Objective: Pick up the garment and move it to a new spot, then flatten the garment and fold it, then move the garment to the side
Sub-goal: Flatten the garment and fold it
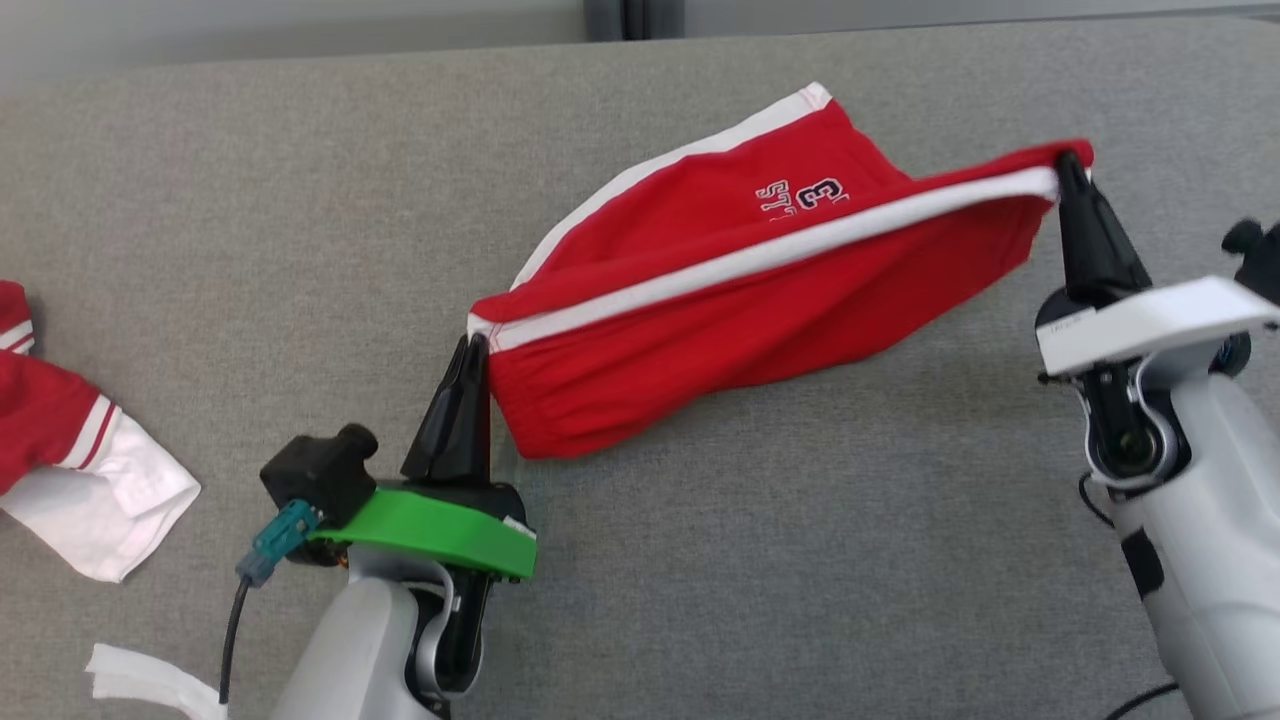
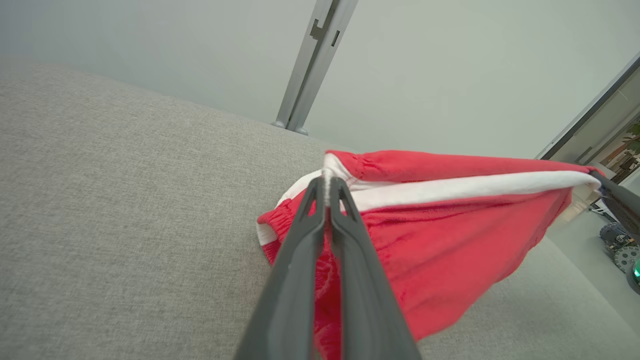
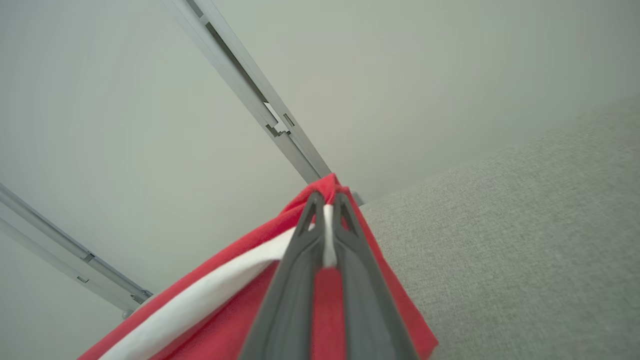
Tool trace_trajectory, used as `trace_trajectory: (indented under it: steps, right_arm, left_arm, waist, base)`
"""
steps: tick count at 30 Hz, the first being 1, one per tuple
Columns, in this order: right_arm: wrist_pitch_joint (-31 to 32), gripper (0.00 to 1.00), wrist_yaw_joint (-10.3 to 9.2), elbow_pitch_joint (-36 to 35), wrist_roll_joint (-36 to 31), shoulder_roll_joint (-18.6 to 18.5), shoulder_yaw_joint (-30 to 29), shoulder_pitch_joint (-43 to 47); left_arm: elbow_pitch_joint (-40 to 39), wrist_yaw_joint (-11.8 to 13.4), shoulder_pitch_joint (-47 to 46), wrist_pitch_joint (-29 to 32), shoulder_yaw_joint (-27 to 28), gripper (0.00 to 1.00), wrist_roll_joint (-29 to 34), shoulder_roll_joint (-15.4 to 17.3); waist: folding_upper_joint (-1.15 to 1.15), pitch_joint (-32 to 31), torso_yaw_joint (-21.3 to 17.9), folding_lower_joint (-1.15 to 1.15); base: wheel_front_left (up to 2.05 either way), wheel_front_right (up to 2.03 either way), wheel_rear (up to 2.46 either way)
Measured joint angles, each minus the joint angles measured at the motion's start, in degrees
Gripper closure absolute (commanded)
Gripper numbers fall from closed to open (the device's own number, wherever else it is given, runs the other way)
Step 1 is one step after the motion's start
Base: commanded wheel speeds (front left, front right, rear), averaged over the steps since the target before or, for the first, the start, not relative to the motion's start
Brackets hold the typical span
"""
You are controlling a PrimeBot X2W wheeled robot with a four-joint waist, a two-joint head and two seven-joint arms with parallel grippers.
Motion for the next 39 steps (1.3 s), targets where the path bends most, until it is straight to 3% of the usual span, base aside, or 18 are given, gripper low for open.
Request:
trace_trajectory:
  steps: [15,16,17,18,19,25,31,38,39]
  right_arm:
    - [1.93,1.00,0.00,19.68,-9.01,0.58,5.11,-26.04]
    - [1.75,0.85,0.00,20.93,-9.46,0.76,5.37,-26.79]
    - [1.32,0.00,0.00,22.30,-10.26,0.82,5.83,-27.58]
    - [0.82,0.00,0.00,23.18,-11.05,0.78,6.53,-28.18]
    - [0.24,0.00,-0.01,23.65,-11.79,0.77,6.97,-28.56]
    - [-2.04,0.00,0.00,24.79,-16.28,-1.72,9.76,-29.04]
    - [-2.35,0.00,0.00,26.17,-22.34,-5.13,11.39,-26.27]
    - [-1.13,0.00,0.00,30.43,-23.30,-4.26,15.52,-23.56]
    - [-0.47,0.13,0.00,31.28,-23.31,-4.22,15.86,-23.65]
  left_arm:
    - [2.59,0.75,-13.40,0.00,-3.13,1.00,-4.31,0.07]
    - [2.83,0.75,-13.79,0.00,-3.31,1.00,-4.31,0.05]
    - [3.11,0.82,-14.19,0.00,-3.44,0.61,-4.32,0.04]
    - [3.24,1.10,-14.47,0.00,-3.42,0.24,-4.45,0.05]
    - [3.22,1.35,-14.62,0.00,-3.32,0.00,-4.49,0.03]
    - [2.23,3.78,-14.43,-0.01,-2.10,0.00,-3.79,0.08]
    - [1.81,4.28,-11.70,-0.09,-0.88,0.00,-2.79,0.09]
    - [1.71,4.34,-10.00,-0.10,-0.36,0.00,-1.82,0.08]
    - [1.76,4.35,-9.91,-0.10,-0.32,0.00,-1.72,0.08]
  waist:
    - [0.00,11.65,5.16,0.00]
    - [0.00,12.16,5.45,0.00]
    - [0.00,12.76,5.79,0.00]
    - [0.00,13.28,6.11,0.00]
    - [0.00,13.65,6.35,0.01]
    - [0.00,14.72,7.21,0.01]
    - [0.00,13.86,6.44,0.01]
    - [0.00,13.12,6.16,0.01]
    - [0.00,12.99,6.15,0.00]
  base:
    - [0.00,0.00,0.00]
    - [0.00,0.00,0.00]
    - [0.00,0.00,0.00]
    - [0.00,0.00,0.00]
    - [0.00,0.00,0.00]
    - [0.00,0.00,0.00]
    - [0.00,0.00,0.00]
    - [0.00,0.00,0.00]
    - [0.00,0.00,0.00]
